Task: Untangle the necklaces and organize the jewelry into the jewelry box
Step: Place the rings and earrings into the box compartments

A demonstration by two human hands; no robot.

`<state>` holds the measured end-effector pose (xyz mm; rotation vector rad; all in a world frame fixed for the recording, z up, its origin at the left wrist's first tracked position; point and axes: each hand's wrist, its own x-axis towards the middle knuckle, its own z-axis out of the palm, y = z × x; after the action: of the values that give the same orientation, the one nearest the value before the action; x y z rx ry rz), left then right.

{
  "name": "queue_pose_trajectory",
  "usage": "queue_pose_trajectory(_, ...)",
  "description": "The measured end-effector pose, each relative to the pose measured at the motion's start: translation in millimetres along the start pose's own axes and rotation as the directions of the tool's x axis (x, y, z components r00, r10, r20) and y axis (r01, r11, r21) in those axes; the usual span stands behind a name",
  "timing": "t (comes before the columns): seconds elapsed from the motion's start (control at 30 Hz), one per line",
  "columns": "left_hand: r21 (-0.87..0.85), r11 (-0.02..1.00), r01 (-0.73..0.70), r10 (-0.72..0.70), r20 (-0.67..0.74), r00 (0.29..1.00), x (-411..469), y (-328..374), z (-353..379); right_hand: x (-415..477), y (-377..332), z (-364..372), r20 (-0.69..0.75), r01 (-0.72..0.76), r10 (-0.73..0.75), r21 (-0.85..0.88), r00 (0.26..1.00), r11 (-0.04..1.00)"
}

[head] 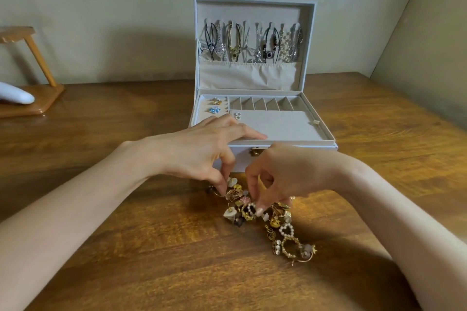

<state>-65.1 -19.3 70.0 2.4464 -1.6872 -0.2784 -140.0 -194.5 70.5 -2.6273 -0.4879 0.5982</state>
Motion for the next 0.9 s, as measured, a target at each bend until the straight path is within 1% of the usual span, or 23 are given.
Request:
queue_pose_trajectory(0.1,0.002,1.0,0.004,-0.004,-0.017,1.0,1,2,1,1,-2,4,-0.001,-0.013,0.013,-0.021,1.0,1.0)
queue_pose_trajectory(0.17,-0.012,1.0,-0.029,0.028,-0.082,0.996,2,3,1,1,-3,3,-0.014,-0.007,0.007,-0.001,1.0,1.0)
queue_pose_trajectory(0.27,-0.065,0.994,-0.084,0.07,-0.193,0.979,2,8,-1,-5,-2,-7,-0.067,-0.004,0.01,0.088,0.998,0.996)
queue_pose_trajectory(0.4,-0.106,0.991,-0.077,0.049,-0.245,0.968,3,13,0,-13,3,-17,-0.16,0.042,-0.011,0.193,0.987,0.98)
queue_pose_trajectory(0.5,-0.087,0.993,-0.077,0.04,-0.359,0.932,5,17,2,-16,5,-19,-0.144,0.033,-0.005,0.196,0.99,0.98)
queue_pose_trajectory(0.57,-0.077,0.989,-0.126,0.084,-0.414,0.907,4,25,2,-20,8,-22,-0.088,0.004,0.011,0.169,0.996,0.986)
queue_pose_trajectory(0.6,-0.092,0.983,-0.156,0.107,-0.396,0.912,3,31,2,-21,9,-23,-0.064,-0.002,0.012,0.161,0.998,0.987)
queue_pose_trajectory(0.67,-0.122,0.976,-0.18,0.138,-0.29,0.947,3,45,7,-24,12,-26,-0.036,-0.007,0.012,0.156,0.999,0.988)
queue_pose_trajectory(0.73,-0.1,0.978,-0.181,0.16,-0.186,0.969,6,54,20,-26,15,-29,-0.01,-0.044,0.046,0.155,0.999,0.987)
queue_pose_trajectory(0.8,-0.064,0.983,-0.173,0.163,-0.135,0.977,11,56,34,-28,19,-31,0.034,-0.094,0.09,0.142,0.995,0.985)
queue_pose_trajectory(0.9,-0.095,0.986,-0.138,0.128,-0.103,0.986,15,56,46,-33,24,-33,0.08,-0.146,0.136,0.137,0.988,0.98)
